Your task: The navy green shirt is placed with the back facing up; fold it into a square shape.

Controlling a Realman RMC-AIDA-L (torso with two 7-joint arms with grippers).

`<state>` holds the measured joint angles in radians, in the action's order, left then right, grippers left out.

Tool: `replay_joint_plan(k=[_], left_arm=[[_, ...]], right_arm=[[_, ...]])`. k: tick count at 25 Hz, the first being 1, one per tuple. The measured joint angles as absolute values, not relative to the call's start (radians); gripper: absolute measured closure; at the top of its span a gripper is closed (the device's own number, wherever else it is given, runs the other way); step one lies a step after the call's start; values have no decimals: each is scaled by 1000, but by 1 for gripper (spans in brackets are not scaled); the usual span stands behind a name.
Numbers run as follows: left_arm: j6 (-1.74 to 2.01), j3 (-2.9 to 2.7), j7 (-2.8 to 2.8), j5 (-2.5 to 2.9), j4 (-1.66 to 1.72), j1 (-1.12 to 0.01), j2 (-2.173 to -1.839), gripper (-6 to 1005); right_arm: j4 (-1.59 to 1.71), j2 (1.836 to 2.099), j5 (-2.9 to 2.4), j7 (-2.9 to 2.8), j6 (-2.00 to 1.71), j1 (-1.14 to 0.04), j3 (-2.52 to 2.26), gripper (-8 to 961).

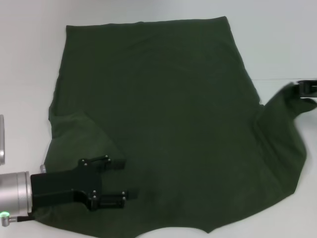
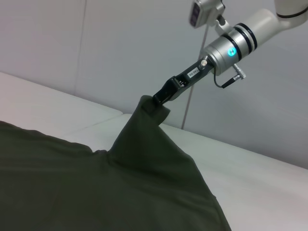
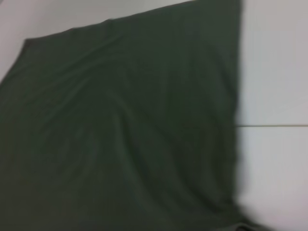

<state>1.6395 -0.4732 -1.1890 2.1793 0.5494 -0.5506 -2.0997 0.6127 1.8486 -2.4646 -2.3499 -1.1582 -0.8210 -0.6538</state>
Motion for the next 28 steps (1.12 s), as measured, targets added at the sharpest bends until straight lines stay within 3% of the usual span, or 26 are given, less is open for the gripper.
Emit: replay_joint_plan(k=[15,21,24,28], left_arm=[[1666,-443,-1201,2179,576,-540,-2098,125],[1666,-443,-1201,2181,577,-540,-2098,125],[1668,-445,-1207,2185,577,-540,-2098,125],[1669,-447,-1208,2187,577,-540,-2098,126]], right_arm=[[497,1973,-2467,-2490,-1100,-1022,-861,912],[491,1974,-2461,-2508,-1072,-1007,-856,708],[492,1952,-2461,-2529,-1061,-970,-827,464],[480,1934,-2458,-2536,-999,-915,-799,274]])
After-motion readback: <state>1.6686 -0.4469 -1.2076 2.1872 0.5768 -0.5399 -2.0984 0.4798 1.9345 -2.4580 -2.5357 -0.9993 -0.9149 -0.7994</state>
